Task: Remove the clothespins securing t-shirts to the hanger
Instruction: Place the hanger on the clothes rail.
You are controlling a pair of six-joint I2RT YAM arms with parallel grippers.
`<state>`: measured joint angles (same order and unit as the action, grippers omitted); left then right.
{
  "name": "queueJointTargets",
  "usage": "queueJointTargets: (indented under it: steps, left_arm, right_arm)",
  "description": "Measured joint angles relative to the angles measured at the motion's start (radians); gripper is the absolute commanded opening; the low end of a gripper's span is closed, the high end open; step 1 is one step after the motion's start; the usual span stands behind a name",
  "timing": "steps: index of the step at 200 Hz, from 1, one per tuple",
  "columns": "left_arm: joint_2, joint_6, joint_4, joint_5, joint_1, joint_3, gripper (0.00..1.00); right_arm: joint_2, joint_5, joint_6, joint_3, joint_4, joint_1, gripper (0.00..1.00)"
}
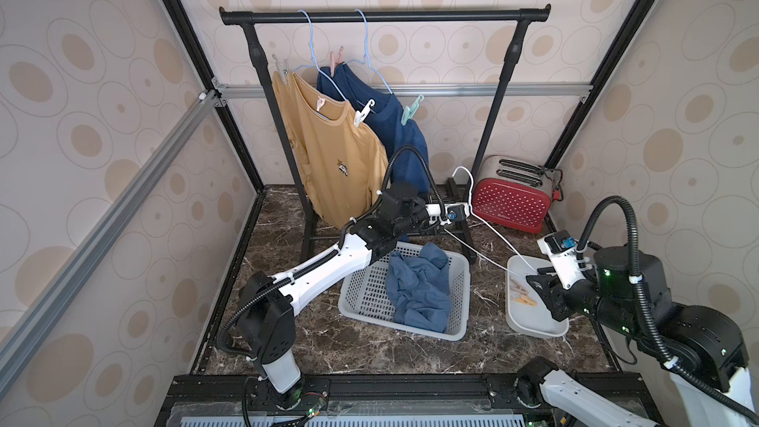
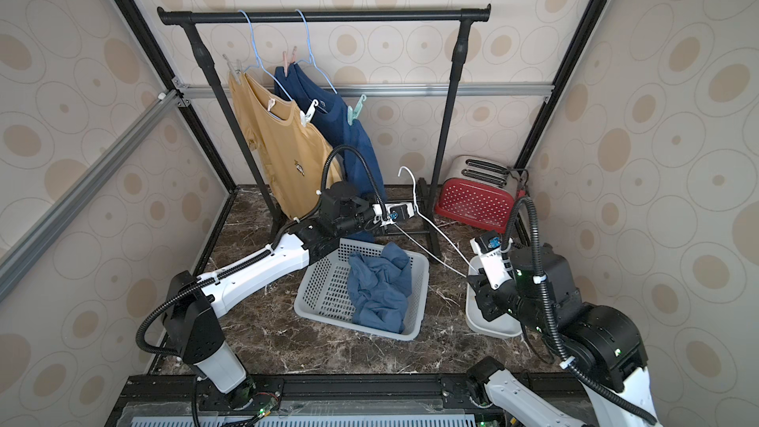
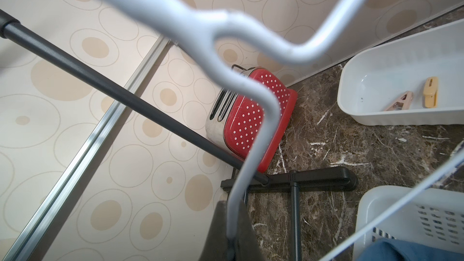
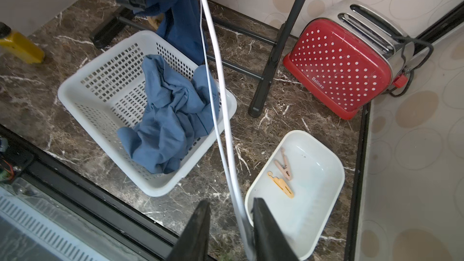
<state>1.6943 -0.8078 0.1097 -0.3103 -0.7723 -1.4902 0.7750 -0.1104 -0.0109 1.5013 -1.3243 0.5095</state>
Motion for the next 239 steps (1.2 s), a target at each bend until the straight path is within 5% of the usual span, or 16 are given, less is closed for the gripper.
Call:
queueJointTargets:
  steps: [71, 126, 155, 239]
  left_arm:
    - [-0.003, 0.01, 0.005, -0.002, 0.004, 0.005, 0.06]
    - [-0.013, 0.04, 0.031, -0.009, 0.005, 0.014, 0.48]
    - [-0.016, 0.056, 0.046, -0.01, 0.005, 0.017, 0.61]
    - [-0.164, 0.111, 0.02, 0.017, 0.005, 0.153, 0.69]
  right_arm:
    - [0.0, 0.018, -0.031, -0.01, 0.007, 0.002, 0.0]
    - [0.003, 0.001, -0.026, -0.01, 0.016, 0.002, 0.0]
    - [0.003, -0.02, -0.022, -0.01, 0.035, 0.002, 0.0]
    - [0.105, -0.125, -0.078, 0.096, 0.215, 0.002, 0.0]
